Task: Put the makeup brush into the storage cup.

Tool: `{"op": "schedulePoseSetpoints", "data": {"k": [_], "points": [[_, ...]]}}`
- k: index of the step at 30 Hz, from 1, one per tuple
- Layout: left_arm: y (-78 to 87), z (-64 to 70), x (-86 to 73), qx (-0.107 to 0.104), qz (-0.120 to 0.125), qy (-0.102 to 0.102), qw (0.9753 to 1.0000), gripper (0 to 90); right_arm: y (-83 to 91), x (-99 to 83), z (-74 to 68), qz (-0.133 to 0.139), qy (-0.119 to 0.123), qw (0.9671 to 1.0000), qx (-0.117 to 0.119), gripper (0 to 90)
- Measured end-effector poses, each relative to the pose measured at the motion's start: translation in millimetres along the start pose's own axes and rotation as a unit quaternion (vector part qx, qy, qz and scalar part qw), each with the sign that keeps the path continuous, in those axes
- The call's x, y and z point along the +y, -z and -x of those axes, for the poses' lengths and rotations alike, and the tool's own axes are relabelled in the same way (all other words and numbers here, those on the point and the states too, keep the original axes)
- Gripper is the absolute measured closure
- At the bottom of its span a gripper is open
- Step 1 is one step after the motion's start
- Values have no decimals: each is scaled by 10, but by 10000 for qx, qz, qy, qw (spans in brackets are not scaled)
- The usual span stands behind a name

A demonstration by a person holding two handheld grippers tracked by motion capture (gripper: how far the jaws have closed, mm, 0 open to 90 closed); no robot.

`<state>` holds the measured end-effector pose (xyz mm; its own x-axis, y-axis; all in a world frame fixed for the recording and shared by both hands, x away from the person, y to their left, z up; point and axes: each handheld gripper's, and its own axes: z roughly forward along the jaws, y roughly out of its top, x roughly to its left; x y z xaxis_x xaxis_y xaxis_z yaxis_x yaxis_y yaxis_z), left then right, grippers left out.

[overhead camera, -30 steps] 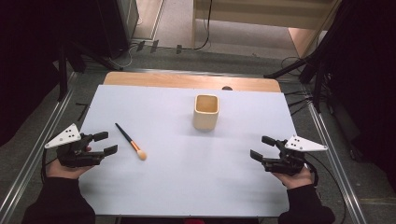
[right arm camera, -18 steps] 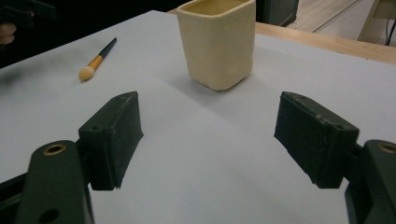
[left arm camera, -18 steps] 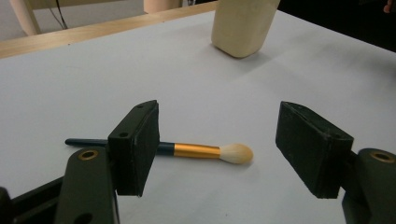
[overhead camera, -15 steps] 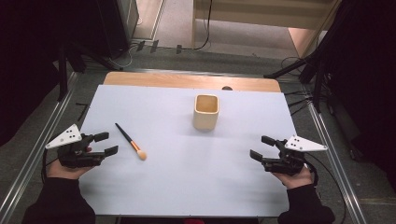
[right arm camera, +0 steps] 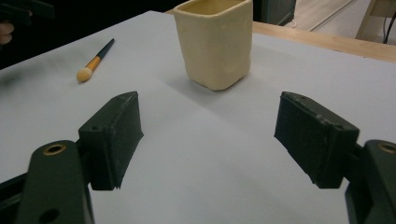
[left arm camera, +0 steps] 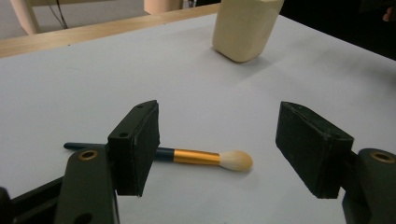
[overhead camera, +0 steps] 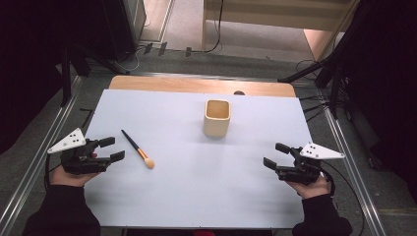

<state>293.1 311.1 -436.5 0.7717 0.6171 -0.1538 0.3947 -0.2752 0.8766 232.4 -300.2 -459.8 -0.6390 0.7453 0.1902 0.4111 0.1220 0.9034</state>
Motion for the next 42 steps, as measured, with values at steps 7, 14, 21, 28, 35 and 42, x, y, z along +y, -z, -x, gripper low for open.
{"op": "schedulePoseSetpoints", "data": {"k": [7, 14, 21, 28, 35, 42], "points": [[2, -29, -31, 61, 30, 79, 9999, 310, 30, -5, 16, 44, -36, 10000, -43, 236], [2, -80, -47, 126, 29, 126, 9998, 315, 58, -2, 45, 108, -97, 9999, -83, 239], [-7, -1, 123, 54, -92, -94, 9999, 313, 86, -2, 69, 115, -81, 9998, -116, 239], [-78, -27, 274, -12, -394, -134, 9991, 316, 94, -4, 80, 99, -110, 9998, -103, 245], [-102, -71, 400, -105, -713, -55, 9974, 285, 71, -6, 81, 86, -115, 9999, -63, 246], [-143, -70, 575, -94, -1071, -91, 9942, 287, 66, -7, 75, 50, -128, 9999, -12, 246]]}}
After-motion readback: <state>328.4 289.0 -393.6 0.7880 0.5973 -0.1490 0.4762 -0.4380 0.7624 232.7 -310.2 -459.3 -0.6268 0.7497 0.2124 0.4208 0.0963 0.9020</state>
